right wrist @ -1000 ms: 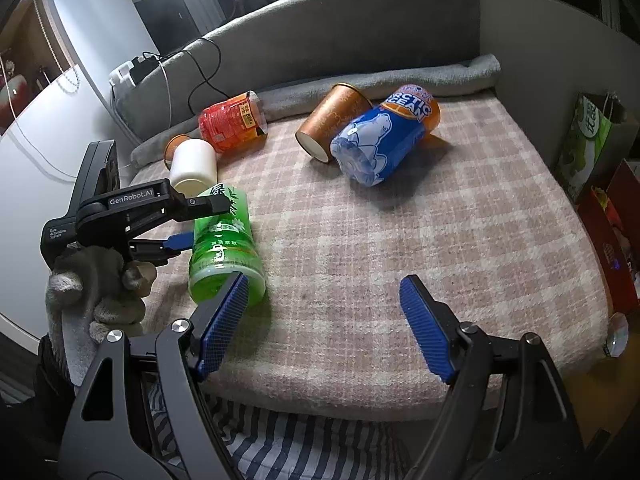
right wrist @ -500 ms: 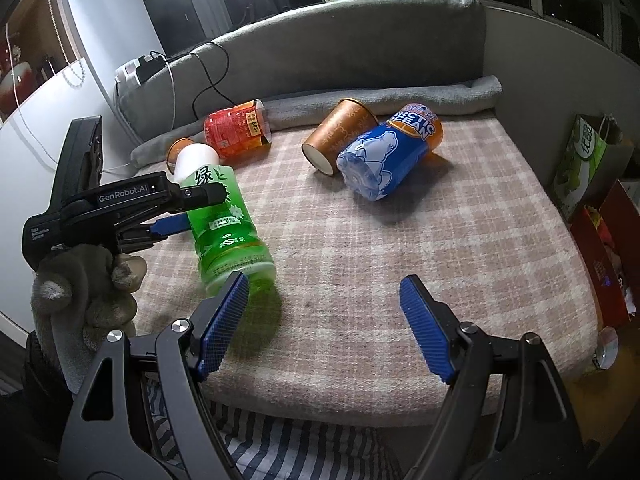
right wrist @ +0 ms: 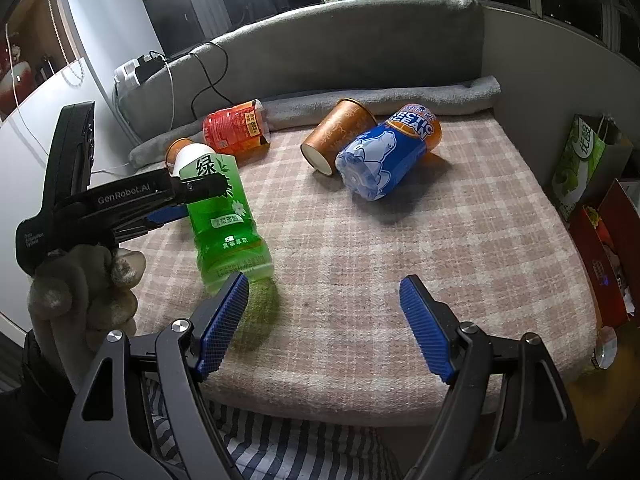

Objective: Flip cup upright
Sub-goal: 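Rotate the green bottle upright in the left tool, cap end up, then lower the upright green bottle onto the cloth and open the left tool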

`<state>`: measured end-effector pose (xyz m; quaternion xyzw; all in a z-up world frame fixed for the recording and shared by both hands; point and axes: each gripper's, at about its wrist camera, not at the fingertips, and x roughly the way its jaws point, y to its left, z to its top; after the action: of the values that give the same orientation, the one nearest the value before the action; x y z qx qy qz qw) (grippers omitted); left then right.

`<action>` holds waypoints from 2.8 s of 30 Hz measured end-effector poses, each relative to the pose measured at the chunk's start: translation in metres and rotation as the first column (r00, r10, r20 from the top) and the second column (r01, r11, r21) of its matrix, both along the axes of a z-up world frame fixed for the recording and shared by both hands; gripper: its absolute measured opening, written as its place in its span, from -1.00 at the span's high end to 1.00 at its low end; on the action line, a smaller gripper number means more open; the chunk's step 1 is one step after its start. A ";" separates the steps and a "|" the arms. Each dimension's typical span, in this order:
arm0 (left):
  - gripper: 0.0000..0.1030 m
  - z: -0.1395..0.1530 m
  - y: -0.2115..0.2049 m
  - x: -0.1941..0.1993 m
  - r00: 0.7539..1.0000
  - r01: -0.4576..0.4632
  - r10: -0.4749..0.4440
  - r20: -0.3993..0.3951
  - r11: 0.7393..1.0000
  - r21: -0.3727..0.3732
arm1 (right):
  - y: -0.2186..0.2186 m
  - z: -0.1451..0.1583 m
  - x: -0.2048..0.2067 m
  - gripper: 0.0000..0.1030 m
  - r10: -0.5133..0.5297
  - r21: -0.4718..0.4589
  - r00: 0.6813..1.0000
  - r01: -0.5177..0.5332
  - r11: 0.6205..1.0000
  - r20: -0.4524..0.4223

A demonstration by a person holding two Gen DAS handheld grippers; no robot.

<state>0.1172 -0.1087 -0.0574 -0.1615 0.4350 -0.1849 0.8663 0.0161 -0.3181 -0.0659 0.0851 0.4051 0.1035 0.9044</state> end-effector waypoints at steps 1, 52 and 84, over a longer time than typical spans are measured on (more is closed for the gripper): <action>-0.14 0.001 -0.003 -0.002 1.000 0.006 -0.006 0.011 1.000 0.011 | 0.000 0.000 0.000 -0.57 -0.001 -0.001 1.000 0.001 1.000 0.000; -0.55 0.013 -0.030 -0.088 0.968 0.157 -0.190 0.164 0.968 0.195 | 0.000 0.007 -0.021 -0.57 -0.022 0.005 0.999 0.022 1.000 0.023; -0.56 0.039 0.027 -0.146 0.947 -0.026 -0.048 0.316 0.974 0.226 | -0.004 0.017 -0.050 -0.57 -0.084 -0.028 0.984 0.089 0.996 0.154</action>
<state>-0.0289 -0.0821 -0.0183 -0.0269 0.3080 -0.1627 0.9370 -0.0336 -0.3226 -0.0488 0.0787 0.3322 0.0634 0.9378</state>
